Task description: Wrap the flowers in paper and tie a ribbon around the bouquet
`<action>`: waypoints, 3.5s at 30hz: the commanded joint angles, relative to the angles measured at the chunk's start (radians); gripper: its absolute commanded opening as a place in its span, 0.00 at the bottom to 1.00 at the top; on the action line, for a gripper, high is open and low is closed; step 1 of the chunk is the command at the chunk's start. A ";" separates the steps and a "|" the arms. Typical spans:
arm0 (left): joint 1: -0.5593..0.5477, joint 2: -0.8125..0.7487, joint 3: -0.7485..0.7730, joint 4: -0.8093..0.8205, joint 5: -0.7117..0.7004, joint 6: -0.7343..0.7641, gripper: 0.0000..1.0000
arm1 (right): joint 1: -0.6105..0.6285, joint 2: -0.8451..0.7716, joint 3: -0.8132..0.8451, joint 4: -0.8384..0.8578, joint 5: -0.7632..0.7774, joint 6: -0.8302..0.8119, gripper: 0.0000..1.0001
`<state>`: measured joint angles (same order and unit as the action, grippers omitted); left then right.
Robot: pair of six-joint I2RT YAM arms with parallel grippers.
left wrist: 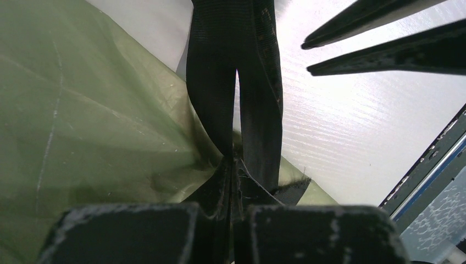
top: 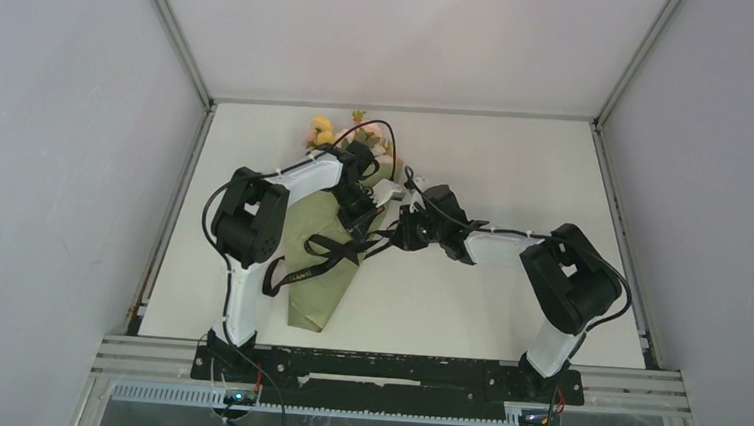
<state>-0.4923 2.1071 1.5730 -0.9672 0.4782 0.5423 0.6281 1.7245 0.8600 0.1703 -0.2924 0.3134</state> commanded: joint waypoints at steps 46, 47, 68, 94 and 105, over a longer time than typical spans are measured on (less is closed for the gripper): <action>0.005 0.005 0.067 -0.025 0.056 0.021 0.00 | -0.025 0.178 0.170 0.129 0.009 -0.015 0.45; 0.004 0.004 0.065 -0.025 0.056 0.022 0.00 | -0.033 0.177 0.165 0.145 -0.006 0.006 0.45; 0.012 -0.083 -0.056 0.149 0.057 -0.110 0.00 | -0.075 0.147 0.066 0.228 0.036 0.540 0.00; 0.029 -0.063 -0.053 0.137 0.068 -0.155 0.00 | -0.098 0.144 0.010 0.270 -0.070 0.345 0.16; 0.028 -0.056 -0.044 0.133 0.059 -0.149 0.04 | -0.100 0.217 0.054 0.208 -0.026 0.328 0.34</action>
<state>-0.4686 2.0830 1.5169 -0.8360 0.5240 0.3992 0.5304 1.9217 0.8841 0.3969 -0.3408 0.6754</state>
